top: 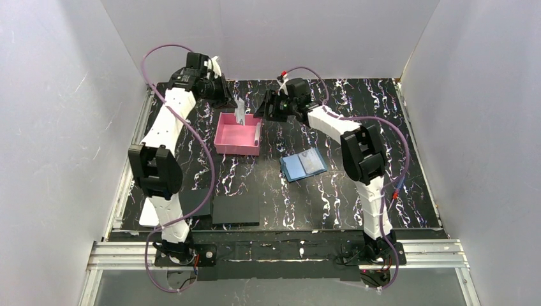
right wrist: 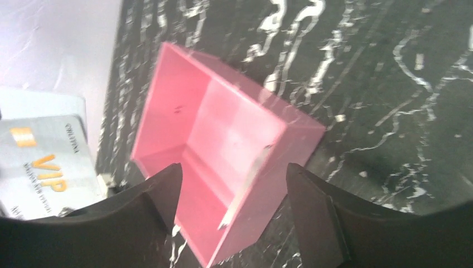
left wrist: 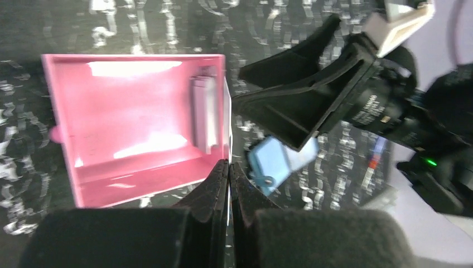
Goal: Put the credit cards into the card holder
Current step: Pick up the credit card from the storage box.
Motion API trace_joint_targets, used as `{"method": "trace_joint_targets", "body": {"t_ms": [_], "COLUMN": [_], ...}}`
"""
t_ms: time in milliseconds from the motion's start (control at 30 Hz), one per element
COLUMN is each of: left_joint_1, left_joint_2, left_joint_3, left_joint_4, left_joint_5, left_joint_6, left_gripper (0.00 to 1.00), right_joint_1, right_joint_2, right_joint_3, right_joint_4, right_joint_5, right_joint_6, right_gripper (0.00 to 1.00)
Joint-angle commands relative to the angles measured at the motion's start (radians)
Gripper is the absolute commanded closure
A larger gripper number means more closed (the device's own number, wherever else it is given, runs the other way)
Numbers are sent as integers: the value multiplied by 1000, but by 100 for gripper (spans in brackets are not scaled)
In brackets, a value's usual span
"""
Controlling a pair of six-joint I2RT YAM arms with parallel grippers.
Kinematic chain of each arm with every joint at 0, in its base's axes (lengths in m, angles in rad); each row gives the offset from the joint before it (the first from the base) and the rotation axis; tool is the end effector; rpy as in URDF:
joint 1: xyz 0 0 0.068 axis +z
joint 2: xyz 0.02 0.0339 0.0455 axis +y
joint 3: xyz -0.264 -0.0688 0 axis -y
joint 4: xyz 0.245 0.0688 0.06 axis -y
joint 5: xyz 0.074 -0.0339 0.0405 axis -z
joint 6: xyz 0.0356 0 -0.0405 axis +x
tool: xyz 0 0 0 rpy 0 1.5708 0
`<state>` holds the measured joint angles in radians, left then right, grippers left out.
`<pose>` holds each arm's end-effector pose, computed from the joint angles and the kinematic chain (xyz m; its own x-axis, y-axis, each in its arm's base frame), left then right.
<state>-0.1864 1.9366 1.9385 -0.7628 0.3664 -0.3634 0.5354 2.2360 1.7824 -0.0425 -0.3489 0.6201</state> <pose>0.4270 -0.0935 0.3466 -0.7855 -0.1896 -0.5891 0.1592 0.8580 -0.4883 0.4444 0.2778 0.2166 -0.7621 0.1829 -0.6211 -0.3627 0.6741 0.6435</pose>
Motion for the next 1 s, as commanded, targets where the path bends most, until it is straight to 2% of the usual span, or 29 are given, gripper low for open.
{"method": "trace_joint_targets", "body": {"t_ms": [0, 67, 167, 233, 333, 500, 600, 967], "left_joint_1": [57, 91, 125, 137, 149, 167, 168, 168], "left_joint_2": [-120, -144, -169, -177, -197, -217, -219, -225], "left_joint_3": [-116, -173, -225, -226, -241, -292, -309, -329], "left_joint_4": [194, 296, 403, 406, 412, 507, 554, 602], "left_joint_5": [249, 342, 416, 426, 426, 479, 499, 527], "left_joint_6": [-127, -204, -291, -293, -297, -377, -418, -456], "left_gripper": [100, 100, 100, 100, 100, 100, 100, 100], "right_joint_1": [3, 3, 1, 1, 3, 17, 23, 23], "right_joint_2": [-137, -159, -174, -159, -133, -101, -72, -50], "right_joint_3": [-60, -176, -302, -339, -361, -346, -329, -337], "right_joint_4": [202, 490, 844, 1020, 1176, 1234, 1267, 1311], "right_joint_5": [-232, -353, -390, -394, -389, -382, -378, -353], "right_joint_6": [22, 191, 450, 598, 731, 809, 860, 909], "right_gripper": [21, 20, 19, 19, 20, 26, 37, 65]}}
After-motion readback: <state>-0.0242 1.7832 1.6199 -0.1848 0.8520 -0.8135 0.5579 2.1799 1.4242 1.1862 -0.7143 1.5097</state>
